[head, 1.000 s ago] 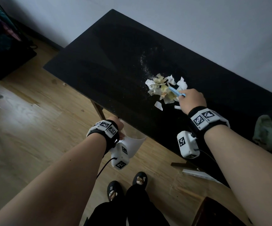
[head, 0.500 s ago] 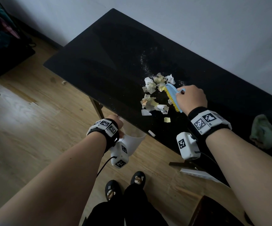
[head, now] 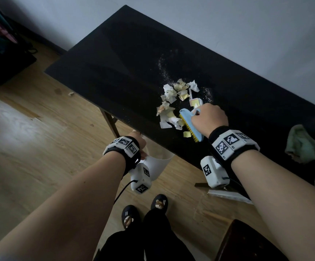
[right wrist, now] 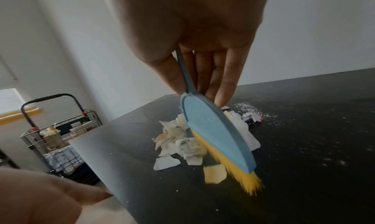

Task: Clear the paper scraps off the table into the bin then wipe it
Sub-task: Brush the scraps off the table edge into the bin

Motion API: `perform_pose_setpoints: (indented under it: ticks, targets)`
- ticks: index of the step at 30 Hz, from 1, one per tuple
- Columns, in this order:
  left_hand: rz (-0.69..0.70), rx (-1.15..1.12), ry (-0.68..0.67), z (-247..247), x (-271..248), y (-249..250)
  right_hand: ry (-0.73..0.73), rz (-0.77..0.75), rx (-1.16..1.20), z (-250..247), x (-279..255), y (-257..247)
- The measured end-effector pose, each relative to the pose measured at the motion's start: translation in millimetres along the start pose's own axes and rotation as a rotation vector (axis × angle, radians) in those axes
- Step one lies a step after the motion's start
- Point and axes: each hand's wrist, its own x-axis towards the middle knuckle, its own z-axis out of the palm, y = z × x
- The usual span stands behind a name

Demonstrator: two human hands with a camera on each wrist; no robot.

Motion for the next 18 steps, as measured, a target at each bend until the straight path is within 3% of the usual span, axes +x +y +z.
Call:
perform_pose_setpoints:
  ticks: [6,14,18]
  targets:
    - [0.007,-0.005,0.021,0.3,-3.0,-1.1,0.042,0.005,0.065,-2.4,-1.3,-7.3]
    - [0.011,-0.034,0.036,-1.1,-3.4,-3.1,-0.143,-0.123,0.117,6.6,-13.9,-22.7]
    - [0.01,-0.061,0.051,-4.2,-8.4,-2.8,-0.066,-0.138,0.053,-1.7,-10.4,-25.6]
